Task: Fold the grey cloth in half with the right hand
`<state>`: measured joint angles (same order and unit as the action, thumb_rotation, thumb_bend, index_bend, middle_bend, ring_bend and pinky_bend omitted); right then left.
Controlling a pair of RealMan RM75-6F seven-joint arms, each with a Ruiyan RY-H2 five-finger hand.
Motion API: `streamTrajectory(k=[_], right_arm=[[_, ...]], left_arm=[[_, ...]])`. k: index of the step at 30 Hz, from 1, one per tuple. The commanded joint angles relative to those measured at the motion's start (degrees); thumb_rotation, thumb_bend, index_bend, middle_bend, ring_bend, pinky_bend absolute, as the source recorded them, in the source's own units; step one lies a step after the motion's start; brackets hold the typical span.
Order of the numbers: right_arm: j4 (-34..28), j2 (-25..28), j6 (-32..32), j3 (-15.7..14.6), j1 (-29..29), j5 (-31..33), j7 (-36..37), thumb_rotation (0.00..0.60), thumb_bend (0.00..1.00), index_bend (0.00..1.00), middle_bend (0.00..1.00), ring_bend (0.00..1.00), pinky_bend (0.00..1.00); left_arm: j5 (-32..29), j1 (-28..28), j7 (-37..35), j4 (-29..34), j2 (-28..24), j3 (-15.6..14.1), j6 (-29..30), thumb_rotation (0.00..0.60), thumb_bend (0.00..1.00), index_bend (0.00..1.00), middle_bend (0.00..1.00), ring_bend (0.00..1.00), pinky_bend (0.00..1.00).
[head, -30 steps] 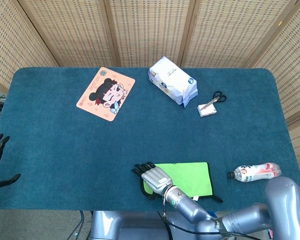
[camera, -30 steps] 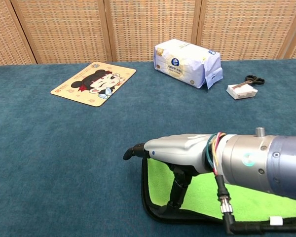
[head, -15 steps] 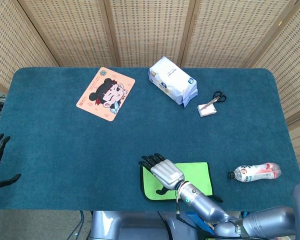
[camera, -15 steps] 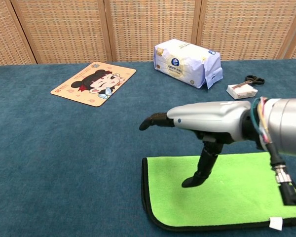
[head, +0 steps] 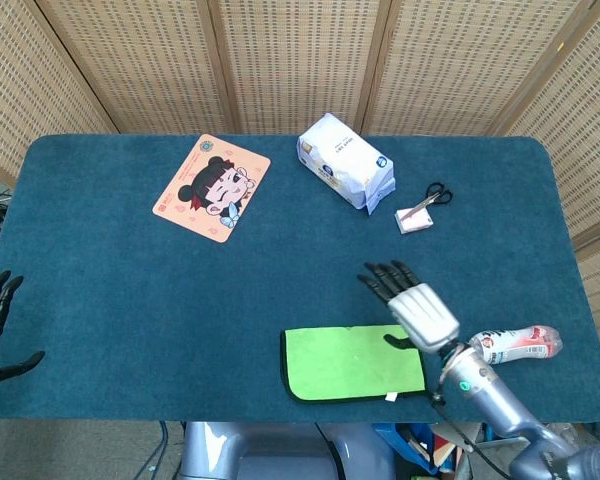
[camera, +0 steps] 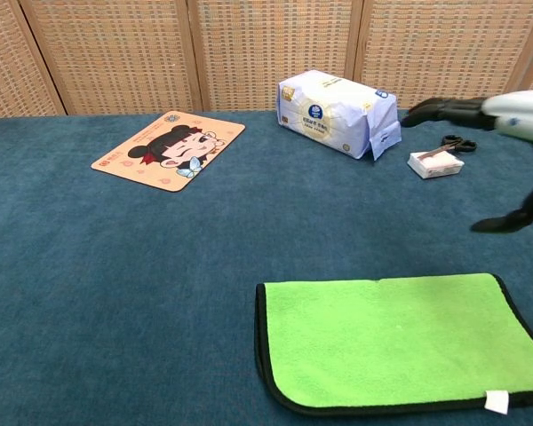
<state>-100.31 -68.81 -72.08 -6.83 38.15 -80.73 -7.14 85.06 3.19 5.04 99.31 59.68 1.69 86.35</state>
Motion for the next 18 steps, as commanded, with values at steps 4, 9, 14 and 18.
streamTrajectory(k=[4,9,14,18], right_arm=[[12.3,1.8,-11.6,-3.2,-11.6,-5.3,10.7,0.600,0.19,0.02,0.00,0.00,0.00],[13.2,1.1,-19.0,-2.0,-18.7,-4.2,12.3,0.600,0.10,0.00,0.00,0.00,0.00],[11.9,1.3,-23.7,-1.0,-22.9,-4.3,12.1,0.600,0.00,0.00,0.00,0.00,0.00],[10.0,2.2,-25.7,-0.5,-25.2,-5.2,11.7,0.600,0.00,0.00,0.00,0.00,0.00]], left_arm=[[1.5,-1.4,0.0,1.7,-0.2,-0.6,2.4,0.600,0.16,0.00,0.00,0.00,0.00],[0.9,-2.5,4.0,3.4,0.7,-1.1,3.3,0.600,0.15,0.00,0.00,0.00,0.00],[2.3,-2.1,6.9,3.4,1.7,-1.6,2.9,0.600,0.15,0.00,0.00,0.00,0.00],[3.0,-1.9,7.1,2.7,2.1,-1.7,2.7,0.600,0.15,0.00,0.00,0.00,0.00]])
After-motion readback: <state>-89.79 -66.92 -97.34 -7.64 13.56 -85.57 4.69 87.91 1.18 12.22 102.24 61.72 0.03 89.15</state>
